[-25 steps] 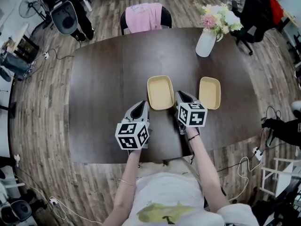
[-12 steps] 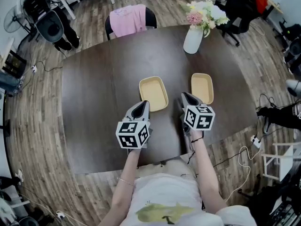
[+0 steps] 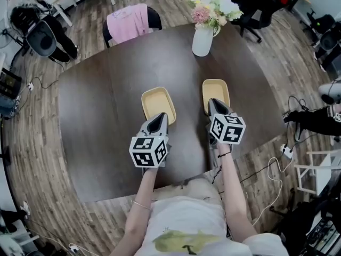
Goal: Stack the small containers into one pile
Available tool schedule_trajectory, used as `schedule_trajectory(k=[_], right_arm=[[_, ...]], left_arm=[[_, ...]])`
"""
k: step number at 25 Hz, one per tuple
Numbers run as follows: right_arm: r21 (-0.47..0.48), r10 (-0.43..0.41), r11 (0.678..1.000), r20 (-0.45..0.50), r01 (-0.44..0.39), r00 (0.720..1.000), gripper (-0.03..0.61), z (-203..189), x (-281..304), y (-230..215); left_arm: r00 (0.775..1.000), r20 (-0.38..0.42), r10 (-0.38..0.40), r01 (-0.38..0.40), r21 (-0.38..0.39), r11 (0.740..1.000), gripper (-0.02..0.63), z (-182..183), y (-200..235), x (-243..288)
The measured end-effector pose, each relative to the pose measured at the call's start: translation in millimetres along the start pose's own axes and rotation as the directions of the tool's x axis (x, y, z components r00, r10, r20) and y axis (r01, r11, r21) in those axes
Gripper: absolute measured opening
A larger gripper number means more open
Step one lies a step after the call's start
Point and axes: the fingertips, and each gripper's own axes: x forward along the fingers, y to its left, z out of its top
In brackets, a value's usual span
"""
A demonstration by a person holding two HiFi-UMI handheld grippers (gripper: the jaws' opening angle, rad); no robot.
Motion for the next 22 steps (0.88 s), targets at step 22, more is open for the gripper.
schedule_trajectory(k=[22], right_arm=[[0.056, -0.032, 0.997, -0.189, 0.044, 0.981, 0.166, -17, 46, -110]], left_arm=[[0.998, -0.033, 0.056, -0.058, -0.034, 0.998, 0.025, -7, -66, 75]])
